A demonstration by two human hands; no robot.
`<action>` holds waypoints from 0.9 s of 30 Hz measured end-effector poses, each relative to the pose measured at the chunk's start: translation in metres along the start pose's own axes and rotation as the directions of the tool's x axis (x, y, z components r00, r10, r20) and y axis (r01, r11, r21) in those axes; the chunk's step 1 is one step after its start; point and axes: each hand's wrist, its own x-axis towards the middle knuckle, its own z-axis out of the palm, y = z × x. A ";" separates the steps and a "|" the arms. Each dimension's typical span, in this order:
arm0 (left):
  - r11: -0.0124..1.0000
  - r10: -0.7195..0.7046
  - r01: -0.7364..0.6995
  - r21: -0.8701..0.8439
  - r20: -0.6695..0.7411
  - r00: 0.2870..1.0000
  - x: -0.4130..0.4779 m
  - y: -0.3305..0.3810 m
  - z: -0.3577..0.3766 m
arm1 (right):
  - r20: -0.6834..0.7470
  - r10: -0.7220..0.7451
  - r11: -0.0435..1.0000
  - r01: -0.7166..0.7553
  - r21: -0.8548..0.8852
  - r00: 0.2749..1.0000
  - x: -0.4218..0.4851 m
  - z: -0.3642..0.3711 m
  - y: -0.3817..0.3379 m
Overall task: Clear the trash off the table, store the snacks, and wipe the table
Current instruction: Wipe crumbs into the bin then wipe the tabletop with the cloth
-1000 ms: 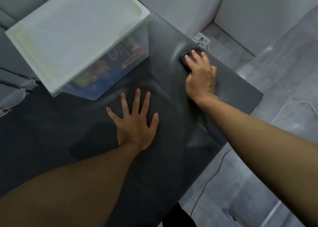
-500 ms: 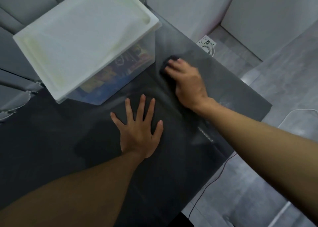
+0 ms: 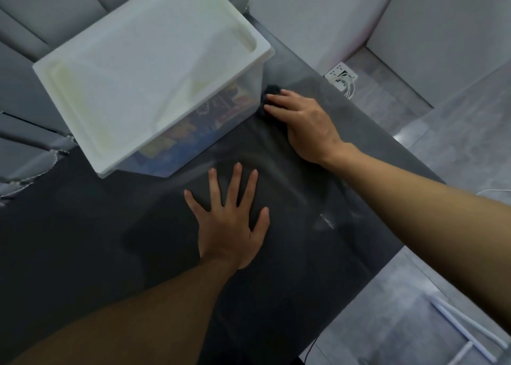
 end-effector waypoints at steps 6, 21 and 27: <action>1.000 0.008 -0.007 -0.028 0.008 1.000 0.002 -0.001 -0.001 | -0.065 0.447 0.887 -0.451 -0.097 0.892 0.056 -0.013 0.025; 0.999 -0.022 0.022 0.034 0.008 1.000 0.004 -0.001 0.005 | -0.109 0.192 0.981 -0.193 -0.002 0.975 -0.059 -0.006 -0.004; 1.000 0.003 -0.004 -0.003 -0.041 0.999 0.004 -0.001 0.008 | -0.198 0.448 0.883 -0.467 -0.056 0.872 -0.101 -0.025 0.010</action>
